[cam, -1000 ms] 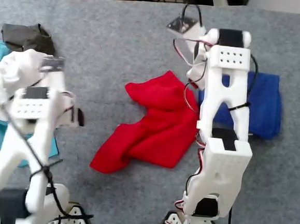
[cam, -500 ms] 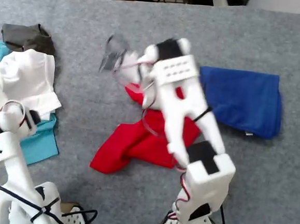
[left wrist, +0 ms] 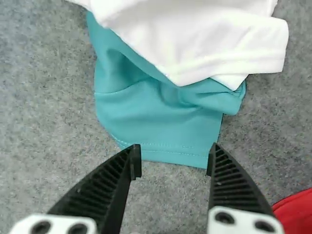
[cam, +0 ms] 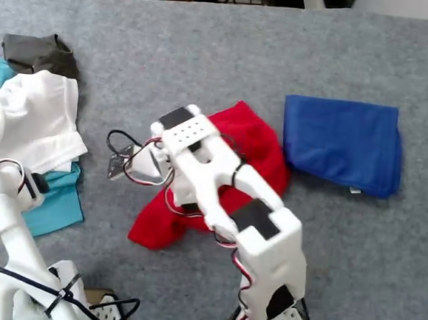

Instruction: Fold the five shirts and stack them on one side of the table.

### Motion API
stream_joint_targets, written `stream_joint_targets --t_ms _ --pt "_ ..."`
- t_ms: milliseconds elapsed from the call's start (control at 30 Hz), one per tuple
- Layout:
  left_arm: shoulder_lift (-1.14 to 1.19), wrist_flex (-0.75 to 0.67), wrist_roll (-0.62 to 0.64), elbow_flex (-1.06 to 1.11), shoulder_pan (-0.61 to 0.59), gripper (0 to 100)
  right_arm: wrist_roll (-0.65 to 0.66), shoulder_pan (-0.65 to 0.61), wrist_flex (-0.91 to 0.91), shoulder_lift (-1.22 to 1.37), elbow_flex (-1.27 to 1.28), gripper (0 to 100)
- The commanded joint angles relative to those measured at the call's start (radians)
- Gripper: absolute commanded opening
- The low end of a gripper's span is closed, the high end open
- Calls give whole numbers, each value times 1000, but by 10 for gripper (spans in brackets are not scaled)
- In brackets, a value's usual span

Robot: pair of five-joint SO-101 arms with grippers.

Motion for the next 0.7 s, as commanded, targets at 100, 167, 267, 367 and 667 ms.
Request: stream_joint_targets --t_ms 100,167,267,367,667 --pt "-18 8 -9 -5 -19 237 -77 -6 31 85 -148 19" --pt "-18 8 -9 -5 -38 237 -112 20 46 84 -223 12" --pt "-18 8 -32 -5 -77 236 -126 34 129 67 -377 14" --pt "-18 8 -49 -7 -127 235 -167 29 183 41 -553 14" --pt "-18 3 -49 -16 -220 235 -514 -23 176 -12 -1190 15"
